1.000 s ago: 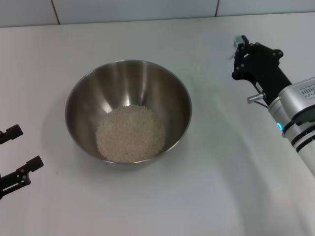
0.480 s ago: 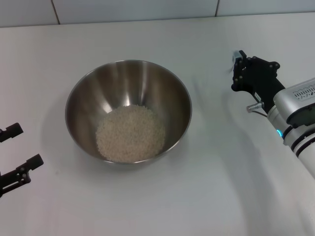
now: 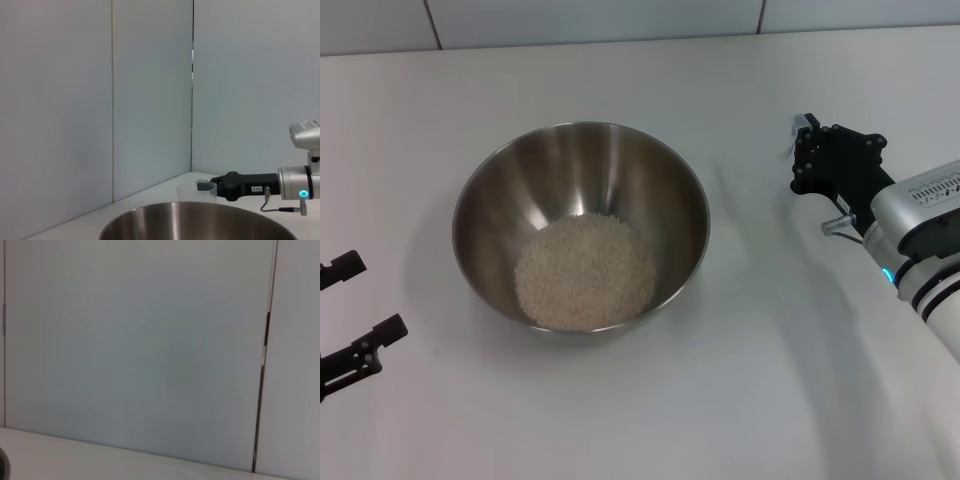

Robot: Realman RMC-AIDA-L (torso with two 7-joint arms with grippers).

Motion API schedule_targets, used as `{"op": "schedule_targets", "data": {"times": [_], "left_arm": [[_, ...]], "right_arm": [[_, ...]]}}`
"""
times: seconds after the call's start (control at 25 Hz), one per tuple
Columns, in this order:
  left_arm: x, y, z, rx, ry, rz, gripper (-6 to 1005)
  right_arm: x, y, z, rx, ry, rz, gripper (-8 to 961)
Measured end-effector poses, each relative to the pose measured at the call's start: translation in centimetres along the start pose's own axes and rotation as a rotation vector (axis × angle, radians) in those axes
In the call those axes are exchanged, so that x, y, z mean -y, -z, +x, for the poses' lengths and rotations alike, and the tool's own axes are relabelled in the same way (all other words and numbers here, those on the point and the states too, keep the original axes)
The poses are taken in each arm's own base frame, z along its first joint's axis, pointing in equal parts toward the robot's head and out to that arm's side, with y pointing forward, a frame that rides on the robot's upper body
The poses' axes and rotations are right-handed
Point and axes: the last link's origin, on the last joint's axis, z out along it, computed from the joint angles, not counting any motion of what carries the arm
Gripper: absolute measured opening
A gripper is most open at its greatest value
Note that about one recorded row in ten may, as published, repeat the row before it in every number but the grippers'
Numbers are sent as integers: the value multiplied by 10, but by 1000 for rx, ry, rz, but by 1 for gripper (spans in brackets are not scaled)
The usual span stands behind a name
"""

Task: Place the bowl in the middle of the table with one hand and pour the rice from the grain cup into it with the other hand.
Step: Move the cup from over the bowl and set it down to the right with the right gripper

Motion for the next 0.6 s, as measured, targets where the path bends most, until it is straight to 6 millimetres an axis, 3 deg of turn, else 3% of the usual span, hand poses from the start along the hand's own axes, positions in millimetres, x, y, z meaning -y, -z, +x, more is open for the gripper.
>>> {"op": "schedule_targets", "data": {"times": [0.6], "left_arm": [[-1,2,-1,0,3,6,795]], "right_arm": [[-4,0,1,-3,6,-17,96]]}}
